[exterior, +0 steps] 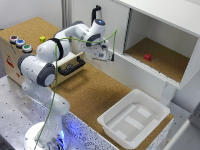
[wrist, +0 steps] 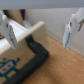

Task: Push down the green button to turn on the green light

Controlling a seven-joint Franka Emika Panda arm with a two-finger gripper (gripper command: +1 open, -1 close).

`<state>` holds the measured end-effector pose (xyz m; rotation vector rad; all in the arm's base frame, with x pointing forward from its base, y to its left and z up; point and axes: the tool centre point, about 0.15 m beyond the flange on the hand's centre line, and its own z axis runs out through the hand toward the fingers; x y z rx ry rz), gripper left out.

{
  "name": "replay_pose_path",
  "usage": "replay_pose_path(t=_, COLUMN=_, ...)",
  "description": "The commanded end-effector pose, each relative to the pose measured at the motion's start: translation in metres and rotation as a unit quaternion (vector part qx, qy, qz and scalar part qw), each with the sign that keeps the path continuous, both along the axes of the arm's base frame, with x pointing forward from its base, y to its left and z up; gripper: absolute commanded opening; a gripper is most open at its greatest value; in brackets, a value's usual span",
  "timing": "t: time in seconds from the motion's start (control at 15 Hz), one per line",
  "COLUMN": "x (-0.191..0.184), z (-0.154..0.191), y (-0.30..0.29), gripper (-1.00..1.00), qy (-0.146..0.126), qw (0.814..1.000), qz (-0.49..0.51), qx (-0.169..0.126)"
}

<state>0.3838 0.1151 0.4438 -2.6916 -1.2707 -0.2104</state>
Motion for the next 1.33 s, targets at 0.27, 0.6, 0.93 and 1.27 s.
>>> replay_pose_path(t=0.27, x=-0.082, z=0.056, y=0.193, gripper=1.00, qy=0.002, qw=0.988, qz=0.147, qx=-0.046)
replay_pose_path(t=0.6, x=-0.148, z=0.079, y=0.271, gripper=1.00, qy=-0.019, qw=0.960, qz=0.271, qx=-0.063)
replay_pose_path(t=0.93, x=-0.208, z=0.069, y=0.326, gripper=1.00, qy=-0.023, qw=0.930, qz=0.354, qx=-0.096)
replay_pose_path(t=1.27, x=-0.245, z=0.066, y=0.347, gripper=-1.00, qy=-0.027, qw=0.917, qz=0.379, qx=-0.123)
